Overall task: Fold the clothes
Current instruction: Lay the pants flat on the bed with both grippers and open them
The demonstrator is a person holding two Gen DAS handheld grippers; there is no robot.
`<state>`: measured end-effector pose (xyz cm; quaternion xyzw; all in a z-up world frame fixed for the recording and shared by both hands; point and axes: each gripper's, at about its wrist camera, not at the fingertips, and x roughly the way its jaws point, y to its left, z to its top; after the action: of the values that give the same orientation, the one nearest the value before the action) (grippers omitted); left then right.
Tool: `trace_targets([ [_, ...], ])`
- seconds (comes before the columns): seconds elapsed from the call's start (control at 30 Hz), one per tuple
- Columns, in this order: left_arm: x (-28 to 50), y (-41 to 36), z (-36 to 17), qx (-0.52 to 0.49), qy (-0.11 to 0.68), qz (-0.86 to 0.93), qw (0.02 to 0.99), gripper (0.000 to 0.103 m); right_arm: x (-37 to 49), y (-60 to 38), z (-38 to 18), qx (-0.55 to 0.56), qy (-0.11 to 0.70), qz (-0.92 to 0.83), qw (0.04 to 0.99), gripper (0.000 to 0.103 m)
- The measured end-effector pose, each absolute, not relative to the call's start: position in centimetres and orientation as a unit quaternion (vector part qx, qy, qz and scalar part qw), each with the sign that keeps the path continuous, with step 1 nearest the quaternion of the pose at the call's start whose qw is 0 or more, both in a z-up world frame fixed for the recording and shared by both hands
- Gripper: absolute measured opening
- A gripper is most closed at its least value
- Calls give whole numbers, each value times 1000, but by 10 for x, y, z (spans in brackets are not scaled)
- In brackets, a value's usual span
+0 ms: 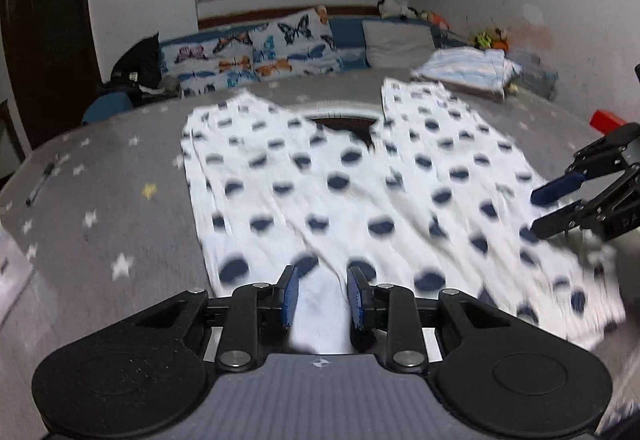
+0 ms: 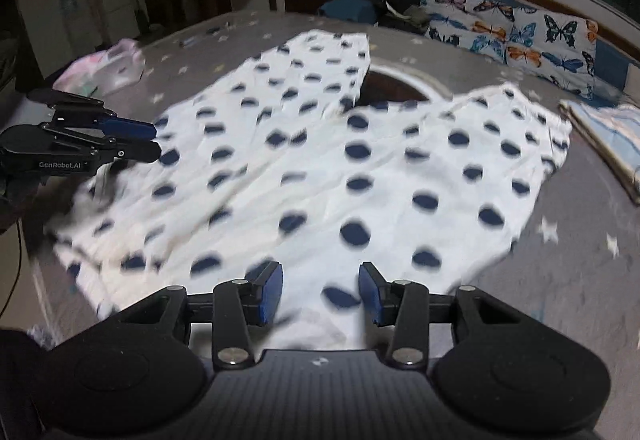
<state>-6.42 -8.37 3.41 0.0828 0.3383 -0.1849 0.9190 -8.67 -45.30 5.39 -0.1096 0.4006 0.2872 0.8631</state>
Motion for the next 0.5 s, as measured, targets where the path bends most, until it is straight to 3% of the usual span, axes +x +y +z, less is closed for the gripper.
trace_targets([
  [0.5, -82, -61, 30, 66, 343, -167, 922, 30, -123, -466, 53, -116, 395, 272, 870, 48],
])
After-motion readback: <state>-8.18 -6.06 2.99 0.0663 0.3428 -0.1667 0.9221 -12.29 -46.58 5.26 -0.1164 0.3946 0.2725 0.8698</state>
